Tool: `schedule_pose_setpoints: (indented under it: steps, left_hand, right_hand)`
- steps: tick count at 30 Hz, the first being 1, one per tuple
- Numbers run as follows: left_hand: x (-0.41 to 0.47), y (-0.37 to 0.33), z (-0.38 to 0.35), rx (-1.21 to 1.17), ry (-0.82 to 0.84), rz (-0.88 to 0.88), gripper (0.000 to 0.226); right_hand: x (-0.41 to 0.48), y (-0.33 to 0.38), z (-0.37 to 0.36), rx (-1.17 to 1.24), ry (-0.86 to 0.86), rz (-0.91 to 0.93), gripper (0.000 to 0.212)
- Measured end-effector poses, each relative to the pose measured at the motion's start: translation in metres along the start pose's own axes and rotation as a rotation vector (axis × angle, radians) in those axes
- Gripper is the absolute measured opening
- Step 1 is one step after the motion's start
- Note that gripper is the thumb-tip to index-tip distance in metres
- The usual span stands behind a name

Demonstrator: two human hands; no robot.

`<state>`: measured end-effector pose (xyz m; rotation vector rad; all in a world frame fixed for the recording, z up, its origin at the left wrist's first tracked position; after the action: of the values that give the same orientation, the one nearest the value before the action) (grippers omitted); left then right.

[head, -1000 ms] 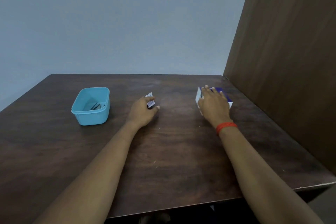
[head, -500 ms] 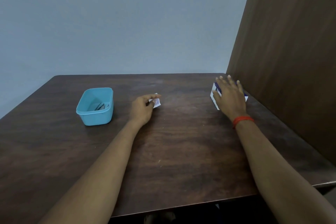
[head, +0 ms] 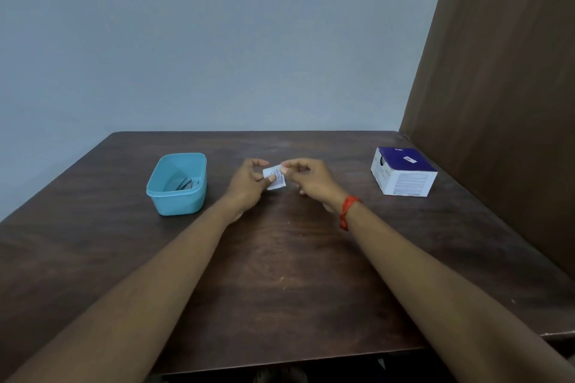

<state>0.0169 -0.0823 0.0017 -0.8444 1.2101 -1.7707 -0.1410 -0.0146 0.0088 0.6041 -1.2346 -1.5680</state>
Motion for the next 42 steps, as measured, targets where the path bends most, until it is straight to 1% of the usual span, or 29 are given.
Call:
schedule_pose_setpoints:
  steps: [4, 8, 11, 14, 20, 22, 26, 30, 32, 35, 38, 42]
  left_hand:
    - [-0.007, 0.0, 0.003, 0.063, 0.051, -0.125, 0.031]
    - [-0.008, 0.002, 0.004, -0.068, 0.06, -0.157, 0.031]
    - [-0.004, -0.001, 0.004, -0.09, 0.104, -0.187, 0.024]
    - [-0.001, -0.001, 0.003, -0.116, 0.057, -0.207, 0.015]
    - [-0.002, 0.002, 0.008, -0.253, -0.019, -0.233, 0.013]
    - [-0.003, 0.002, 0.008, -0.222, -0.034, -0.277, 0.013]
    - [-0.004, -0.002, 0.011, -0.023, -0.129, -0.416, 0.014]
    - [-0.007, -0.005, 0.018, 0.096, -0.2, -0.509, 0.013]
    - [-0.006, -0.005, 0.02, 0.098, -0.213, -0.504, 0.012]
    - [-0.006, -0.004, 0.02, 0.124, -0.222, -0.5, 0.011]
    - [-0.006, -0.005, 0.022, 0.158, -0.24, -0.506, 0.014]
    - [-0.006, -0.005, 0.021, 0.24, -0.221, -0.522, 0.013]
  right_hand:
    - [-0.003, 0.002, -0.002, 0.013, -0.008, 0.085, 0.009]
    - [-0.002, -0.004, -0.001, 0.157, -0.048, 0.071, 0.003]
    - [0.005, -0.005, 0.001, 0.266, -0.054, 0.09, 0.006]
    - [0.009, -0.009, 0.003, 0.316, -0.045, 0.096, 0.007]
    - [0.008, -0.013, -0.004, 0.362, -0.008, 0.1, 0.008]
    - [0.006, -0.013, -0.005, 0.33, -0.006, 0.107, 0.009]
    - [0.004, -0.013, 0.001, 0.268, -0.031, 0.082, 0.011]
    - [0.004, -0.012, 0.01, 0.217, -0.126, 0.119, 0.012]
    - [0.004, -0.01, 0.014, 0.196, -0.181, 0.178, 0.01]
    - [0.004, -0.004, 0.018, 0.107, -0.222, 0.333, 0.008]
    - [0.0, 0.001, 0.018, -0.093, -0.223, 0.508, 0.006]
    - [-0.005, 0.008, 0.017, -0.325, -0.2, 0.637, 0.008]
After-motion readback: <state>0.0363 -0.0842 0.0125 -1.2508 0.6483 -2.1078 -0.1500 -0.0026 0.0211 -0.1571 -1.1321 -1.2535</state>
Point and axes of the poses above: each hand's wrist, its own x-axis towards the middle knuckle, its own z-axis out of the back of the hand, y = z × x, the point moved 2 cm from there along x, towards the middle knuckle, and after that the axes turned 1 degree about -y, right-handed, at the moved point
